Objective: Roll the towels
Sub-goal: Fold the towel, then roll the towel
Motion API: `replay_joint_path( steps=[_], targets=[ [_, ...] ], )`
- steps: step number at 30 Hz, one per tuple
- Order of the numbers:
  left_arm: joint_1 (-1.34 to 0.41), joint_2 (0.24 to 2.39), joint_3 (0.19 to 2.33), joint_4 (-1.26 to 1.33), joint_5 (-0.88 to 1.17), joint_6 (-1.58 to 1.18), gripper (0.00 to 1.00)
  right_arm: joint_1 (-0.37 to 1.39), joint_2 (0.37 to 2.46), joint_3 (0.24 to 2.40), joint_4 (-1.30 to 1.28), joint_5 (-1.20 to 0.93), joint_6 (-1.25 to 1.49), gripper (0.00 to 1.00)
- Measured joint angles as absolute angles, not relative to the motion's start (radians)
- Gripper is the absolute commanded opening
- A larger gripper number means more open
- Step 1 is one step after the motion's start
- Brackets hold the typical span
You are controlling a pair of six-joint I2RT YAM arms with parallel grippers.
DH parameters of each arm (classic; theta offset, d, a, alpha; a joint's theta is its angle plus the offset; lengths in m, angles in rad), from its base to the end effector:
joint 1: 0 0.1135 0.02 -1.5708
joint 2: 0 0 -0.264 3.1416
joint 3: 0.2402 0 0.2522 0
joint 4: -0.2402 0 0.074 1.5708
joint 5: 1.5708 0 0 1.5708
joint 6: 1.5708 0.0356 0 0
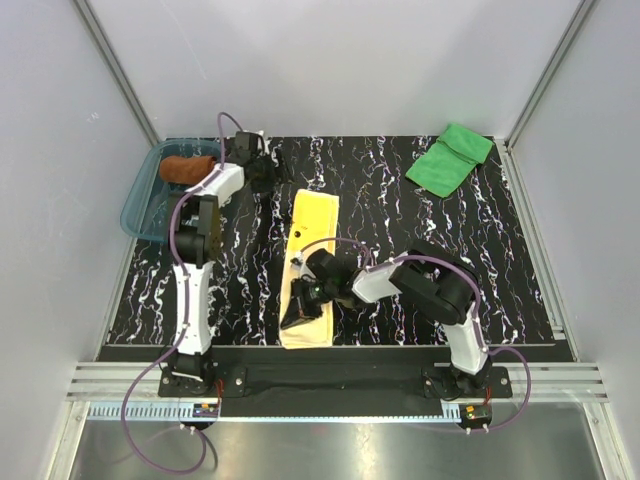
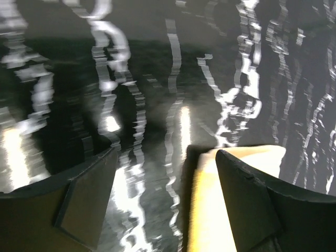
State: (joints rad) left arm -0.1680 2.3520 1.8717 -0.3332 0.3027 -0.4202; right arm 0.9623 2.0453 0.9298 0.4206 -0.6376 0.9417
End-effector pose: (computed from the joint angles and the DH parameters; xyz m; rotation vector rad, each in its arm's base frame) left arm 0.5159 -0.0983 0.1625 -0.1591 2.4265 -0.6342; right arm 0.2004 0.3248 0.0890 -0.4447 2.6932 1.5455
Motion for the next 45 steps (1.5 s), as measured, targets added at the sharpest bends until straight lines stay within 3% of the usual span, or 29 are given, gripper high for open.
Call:
replay_joint_path(
  steps=[3, 5, 6, 9, 18, 22, 26, 31, 35, 41, 45],
  targets=[
    [-0.146, 2.326, 1.869, -0.372, 0.276, -0.425, 0.82, 0.96, 2.008, 0.961, 0.29, -0.594, 0.883, 0.16],
    [-0.134, 2.277, 1.84, -0.377, 0.258, -0.428, 0.82, 0.958, 1.966, 0.979, 0.182, -0.548, 0.836, 0.37],
    [-0.13, 2.228, 1.798, -0.367, 0.249, -0.432, 0.82, 0.957, 1.942, 0.989, 0.134, -0.527, 0.819, 0.58],
    [-0.127, 2.031, 1.626, -0.36, 0.229, -0.444, 0.82, 0.952, 1.844, 1.011, -0.006, -0.452, 0.756, 0.79],
    [-0.243, 1.424, 1.134, -0.322, 0.147, -0.5, 0.81, 0.946, 1.473, 0.983, -0.236, -0.262, 0.683, 0.81],
    [-0.408, 1.274, 0.908, -0.356, 0.086, -0.57, 0.77, 0.945, 1.288, 0.866, -0.338, -0.149, 0.705, 0.73],
    [-0.562, 1.142, 0.696, -0.397, 0.06, -0.643, 0.72, 0.983, 1.171, 0.722, -0.408, -0.085, 0.746, 0.53],
    [-0.644, 0.982, 0.548, -0.371, 0.058, -0.679, 0.68, 1.217, 1.191, 0.7, -0.463, 0.048, 0.79, 0.61],
    [-0.657, 1.006, 0.528, -0.332, 0.061, -0.687, 0.66, 1.381, 1.277, 0.785, -0.49, 0.186, 0.763, 0.63],
    [-0.658, 1.027, 0.515, -0.322, 0.043, -0.706, 0.66, 1.47, 1.485, 0.994, -0.496, 0.403, 0.622, 0.63],
    [-0.658, 1.0, 0.515, -0.329, 0.011, -0.715, 0.66, 1.499, 1.573, 1.015, -0.458, 0.479, 0.542, 0.63]
  ],
)
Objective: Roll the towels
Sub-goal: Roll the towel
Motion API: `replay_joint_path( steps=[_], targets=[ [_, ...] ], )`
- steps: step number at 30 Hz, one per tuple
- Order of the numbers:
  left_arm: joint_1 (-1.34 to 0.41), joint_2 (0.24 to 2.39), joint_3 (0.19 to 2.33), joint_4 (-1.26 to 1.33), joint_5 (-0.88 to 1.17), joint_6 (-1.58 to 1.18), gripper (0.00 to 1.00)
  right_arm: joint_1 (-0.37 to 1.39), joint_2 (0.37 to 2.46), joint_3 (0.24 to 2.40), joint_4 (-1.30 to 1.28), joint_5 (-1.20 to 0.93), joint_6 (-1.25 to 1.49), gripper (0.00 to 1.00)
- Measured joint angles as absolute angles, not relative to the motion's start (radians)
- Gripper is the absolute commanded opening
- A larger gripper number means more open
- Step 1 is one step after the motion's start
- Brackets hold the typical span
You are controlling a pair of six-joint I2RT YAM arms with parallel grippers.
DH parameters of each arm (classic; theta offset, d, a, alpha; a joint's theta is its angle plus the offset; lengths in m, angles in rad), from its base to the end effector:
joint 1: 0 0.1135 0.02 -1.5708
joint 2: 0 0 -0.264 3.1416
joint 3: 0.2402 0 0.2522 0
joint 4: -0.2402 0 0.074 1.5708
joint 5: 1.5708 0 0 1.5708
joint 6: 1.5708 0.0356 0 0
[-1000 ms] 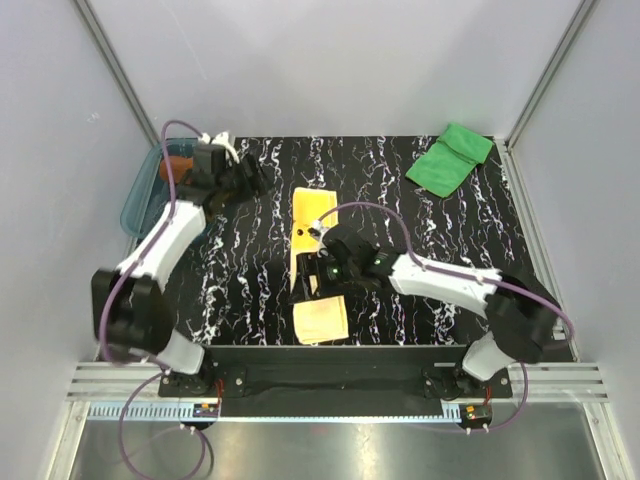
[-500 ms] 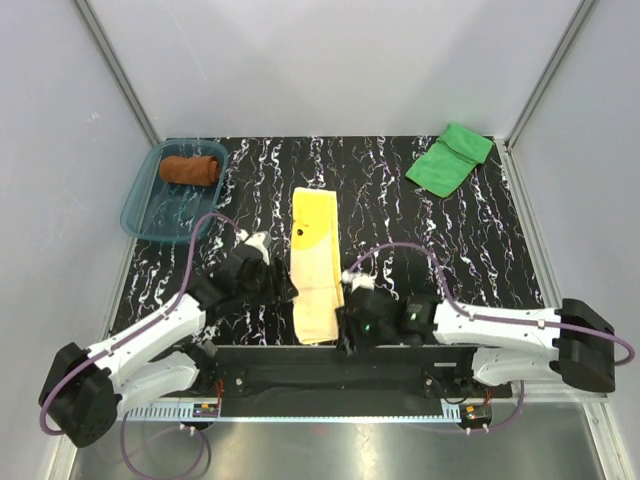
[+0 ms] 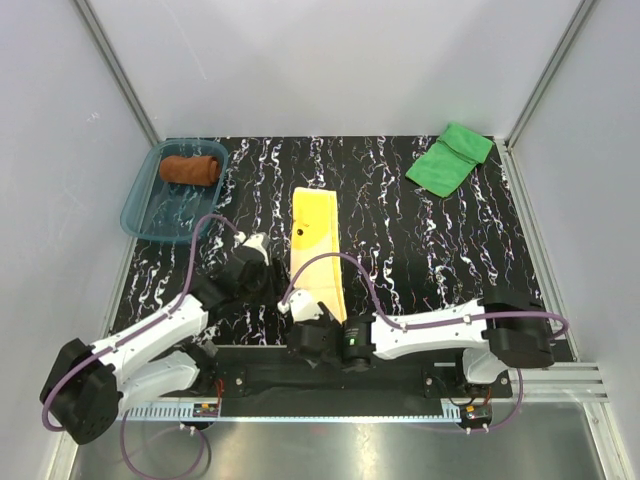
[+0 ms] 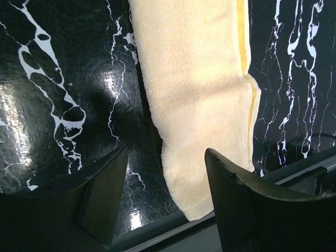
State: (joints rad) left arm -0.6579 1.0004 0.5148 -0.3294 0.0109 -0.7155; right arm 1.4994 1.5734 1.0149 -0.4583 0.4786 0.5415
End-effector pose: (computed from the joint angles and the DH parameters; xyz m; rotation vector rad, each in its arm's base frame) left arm 0.1559 -0.1209 0.1947 -0.0663 2.4885 -0.6370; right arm 0.0389 0.3138 0.2088 -0.9743 2.2437 0.2800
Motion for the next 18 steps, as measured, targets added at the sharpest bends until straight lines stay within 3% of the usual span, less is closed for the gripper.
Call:
replay_joint_path(
  steps=[18],
  targets=[
    [-0.658, 0.99, 0.414, -0.286, 0.005, -0.754, 0.65, 1.503, 1.705, 0.967, -0.232, 0.502, 0.427, 0.64]
  ],
)
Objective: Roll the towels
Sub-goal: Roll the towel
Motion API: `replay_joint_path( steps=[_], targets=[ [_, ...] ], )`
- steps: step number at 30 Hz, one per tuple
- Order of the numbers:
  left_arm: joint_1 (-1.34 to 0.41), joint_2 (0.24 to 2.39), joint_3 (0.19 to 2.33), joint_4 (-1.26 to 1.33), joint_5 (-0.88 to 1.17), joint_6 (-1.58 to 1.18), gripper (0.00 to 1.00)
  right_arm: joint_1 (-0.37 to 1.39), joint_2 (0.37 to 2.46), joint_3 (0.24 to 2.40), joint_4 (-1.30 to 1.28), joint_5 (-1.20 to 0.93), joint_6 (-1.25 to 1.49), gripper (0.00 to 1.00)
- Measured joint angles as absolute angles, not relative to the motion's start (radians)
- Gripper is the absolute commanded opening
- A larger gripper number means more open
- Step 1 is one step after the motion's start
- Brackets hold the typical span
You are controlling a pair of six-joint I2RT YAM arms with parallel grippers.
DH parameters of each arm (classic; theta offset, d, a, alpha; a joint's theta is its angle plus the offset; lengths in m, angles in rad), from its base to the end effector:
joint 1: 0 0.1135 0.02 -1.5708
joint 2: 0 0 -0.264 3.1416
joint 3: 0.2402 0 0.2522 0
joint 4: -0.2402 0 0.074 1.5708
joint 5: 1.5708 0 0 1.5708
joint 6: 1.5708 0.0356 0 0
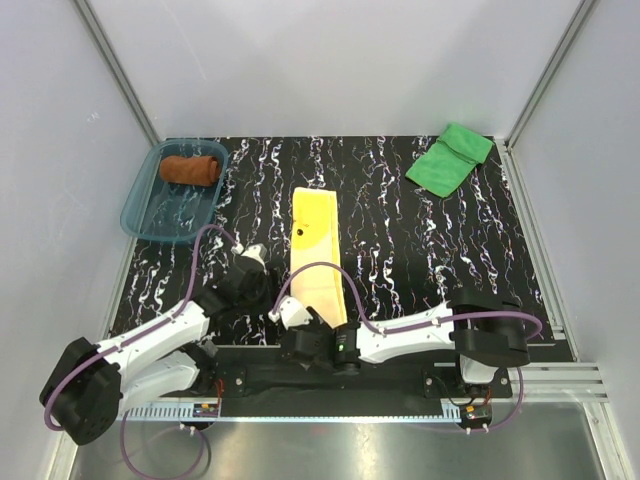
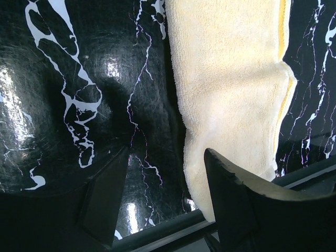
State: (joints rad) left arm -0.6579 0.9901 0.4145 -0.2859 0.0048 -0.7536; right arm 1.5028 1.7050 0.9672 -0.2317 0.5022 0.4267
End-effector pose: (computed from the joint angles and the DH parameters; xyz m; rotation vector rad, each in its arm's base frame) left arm 0.1460 -0.1131 0.1680 -0.1191 2.5336 -0.6138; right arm 0.0400 0.3345 0.1680 -1.0601 2.1469 0.2595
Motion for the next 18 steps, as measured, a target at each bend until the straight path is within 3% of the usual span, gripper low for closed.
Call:
replay_joint_path(
  steps=[18],
  targets=[
    [-0.658, 0.997, 0.377, -0.264, 0.006, -0.754, 0.63, 1.502, 1.734, 0.914, -0.134, 0.479, 0.464, 0.62]
  ],
)
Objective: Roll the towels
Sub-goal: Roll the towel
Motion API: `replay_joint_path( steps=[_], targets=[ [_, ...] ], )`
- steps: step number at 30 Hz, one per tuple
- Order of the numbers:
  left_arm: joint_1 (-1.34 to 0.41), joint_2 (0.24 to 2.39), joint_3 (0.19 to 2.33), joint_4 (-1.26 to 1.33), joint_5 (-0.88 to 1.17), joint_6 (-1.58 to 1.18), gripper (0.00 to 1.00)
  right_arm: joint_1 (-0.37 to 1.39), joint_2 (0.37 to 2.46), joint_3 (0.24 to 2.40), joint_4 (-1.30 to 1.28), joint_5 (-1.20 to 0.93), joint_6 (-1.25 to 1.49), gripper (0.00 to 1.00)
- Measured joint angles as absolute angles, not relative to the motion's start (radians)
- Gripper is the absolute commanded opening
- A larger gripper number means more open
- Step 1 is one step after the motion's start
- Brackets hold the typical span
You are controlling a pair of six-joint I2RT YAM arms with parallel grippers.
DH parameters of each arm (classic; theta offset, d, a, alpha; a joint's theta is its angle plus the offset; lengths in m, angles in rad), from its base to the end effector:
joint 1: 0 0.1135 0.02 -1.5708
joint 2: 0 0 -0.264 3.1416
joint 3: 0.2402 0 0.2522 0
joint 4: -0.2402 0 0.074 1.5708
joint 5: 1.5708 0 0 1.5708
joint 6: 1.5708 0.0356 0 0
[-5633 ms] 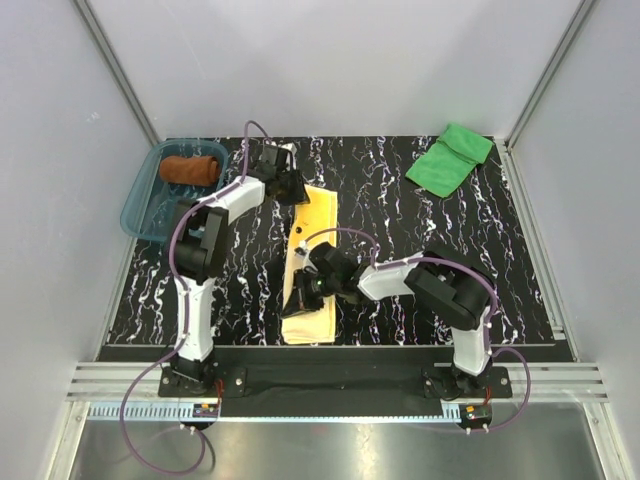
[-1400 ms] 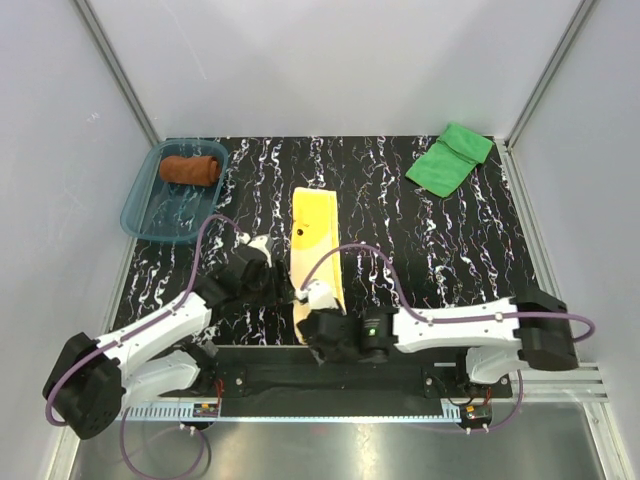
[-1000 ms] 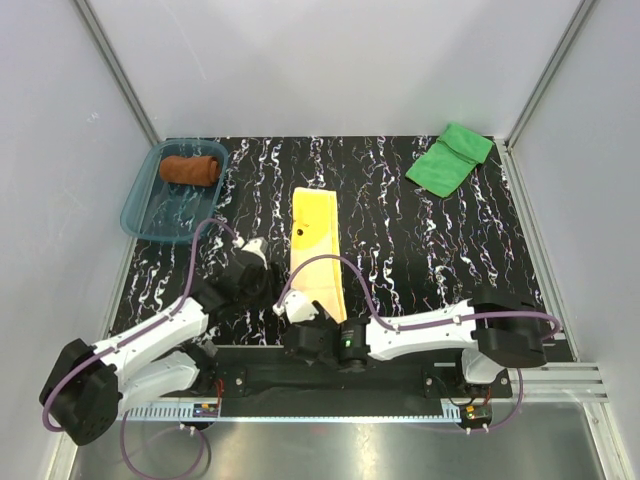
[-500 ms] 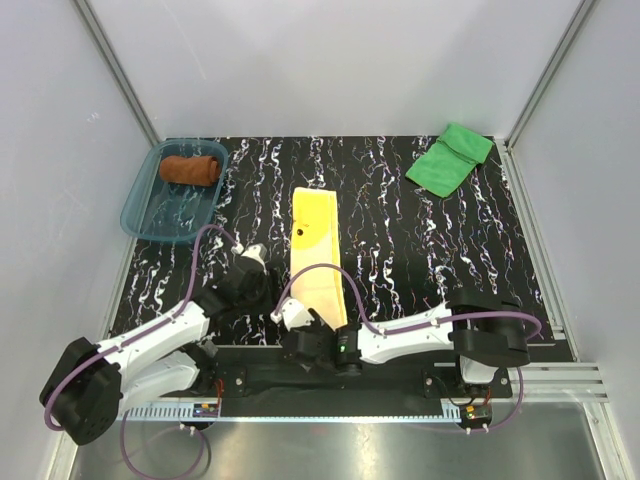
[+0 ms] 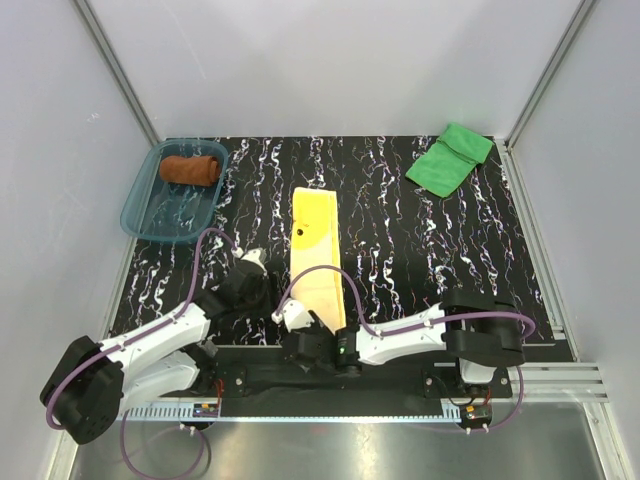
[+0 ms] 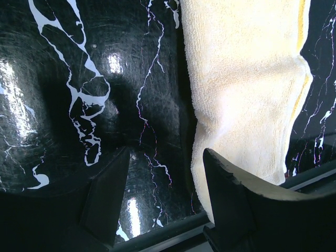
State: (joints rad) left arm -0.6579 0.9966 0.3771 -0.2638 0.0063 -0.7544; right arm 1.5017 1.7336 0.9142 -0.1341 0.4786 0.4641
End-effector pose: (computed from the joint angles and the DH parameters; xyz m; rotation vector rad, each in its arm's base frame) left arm 0.1426 -0.1105 0.1571 -0.1204 2.5546 -0.6002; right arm 0.0395 0.3331 0.1499 -1.0260 2.1729 0.3114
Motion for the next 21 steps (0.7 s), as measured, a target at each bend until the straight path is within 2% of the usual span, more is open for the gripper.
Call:
replay_joint_path(
  steps=[10, 21],
  targets=[
    [-0.658, 0.998, 0.377, -0.26, 0.006, -0.754, 0.62, 1.501, 1.661, 0.894, -0.123, 0.533, 0.44, 0.69],
    [-0.658, 1.012, 0.368, -0.242, 0.007, -0.755, 0.61, 1.468, 1.739, 0.897, -0.118, 0.527, 0.446, 0.72]
  ],
)
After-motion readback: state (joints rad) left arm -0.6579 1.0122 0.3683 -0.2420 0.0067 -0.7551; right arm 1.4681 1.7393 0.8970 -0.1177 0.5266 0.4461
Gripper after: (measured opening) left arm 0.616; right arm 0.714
